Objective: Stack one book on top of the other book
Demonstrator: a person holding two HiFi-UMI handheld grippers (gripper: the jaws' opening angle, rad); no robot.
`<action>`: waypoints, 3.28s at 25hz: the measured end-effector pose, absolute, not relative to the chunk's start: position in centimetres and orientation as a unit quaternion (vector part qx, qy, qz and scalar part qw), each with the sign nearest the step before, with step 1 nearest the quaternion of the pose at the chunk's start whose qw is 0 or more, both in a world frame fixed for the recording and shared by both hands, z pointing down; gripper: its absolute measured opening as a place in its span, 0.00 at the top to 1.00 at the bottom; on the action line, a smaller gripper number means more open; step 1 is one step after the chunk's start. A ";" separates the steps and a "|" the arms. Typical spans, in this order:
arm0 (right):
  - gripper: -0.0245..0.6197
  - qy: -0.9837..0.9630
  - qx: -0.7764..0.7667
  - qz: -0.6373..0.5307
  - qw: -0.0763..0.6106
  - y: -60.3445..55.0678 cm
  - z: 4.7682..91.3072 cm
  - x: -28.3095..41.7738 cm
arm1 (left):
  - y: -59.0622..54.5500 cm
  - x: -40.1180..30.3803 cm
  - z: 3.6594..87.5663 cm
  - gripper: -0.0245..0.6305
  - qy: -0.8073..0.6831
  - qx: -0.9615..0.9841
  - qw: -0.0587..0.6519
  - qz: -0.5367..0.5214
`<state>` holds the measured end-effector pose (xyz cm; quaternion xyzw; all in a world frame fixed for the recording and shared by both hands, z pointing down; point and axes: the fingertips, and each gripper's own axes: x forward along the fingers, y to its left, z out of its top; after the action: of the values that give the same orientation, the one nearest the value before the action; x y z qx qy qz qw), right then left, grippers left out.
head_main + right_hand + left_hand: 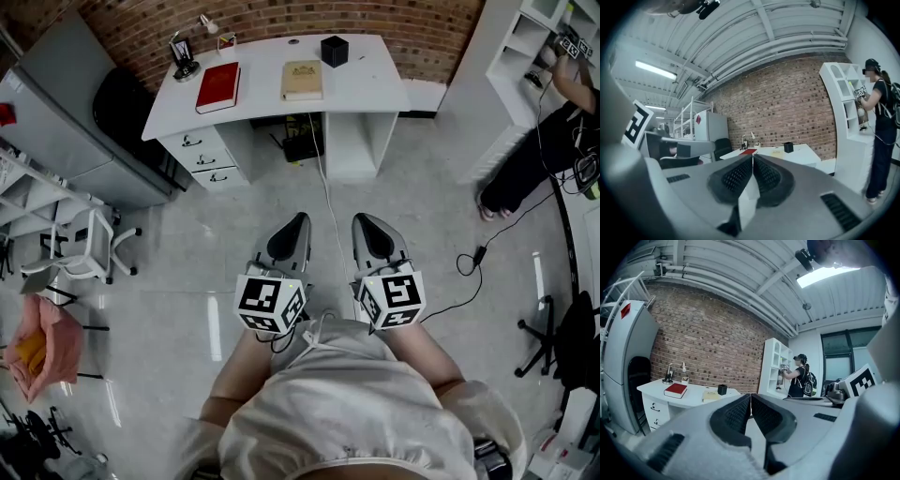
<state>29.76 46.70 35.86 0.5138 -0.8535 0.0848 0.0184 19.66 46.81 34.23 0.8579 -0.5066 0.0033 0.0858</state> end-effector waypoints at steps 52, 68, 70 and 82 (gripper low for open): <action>0.92 -0.784 0.600 0.143 0.071 6.3 37.8 11.9 | 4.5 -1.0 37.2 0.93 -0.440 0.882 0.172 0.009; 0.92 -0.805 0.566 0.158 0.082 -8.3 40.4 15.5 | -8.8 2.0 39.9 0.93 -0.479 0.858 0.182 0.038; 0.92 -0.807 0.560 0.163 0.088 -10.6 41.1 16.3 | -10.9 2.7 40.7 0.93 -0.486 0.852 0.189 0.043; 0.92 -0.805 0.530 0.222 0.148 -19.3 48.0 20.4 | -18.3 6.2 48.3 0.93 -0.502 0.819 0.261 0.097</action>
<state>20.37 -19.27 47.96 0.5297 -0.8051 0.2221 0.1478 6.19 -18.28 48.34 0.8190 -0.5020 0.0967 0.2607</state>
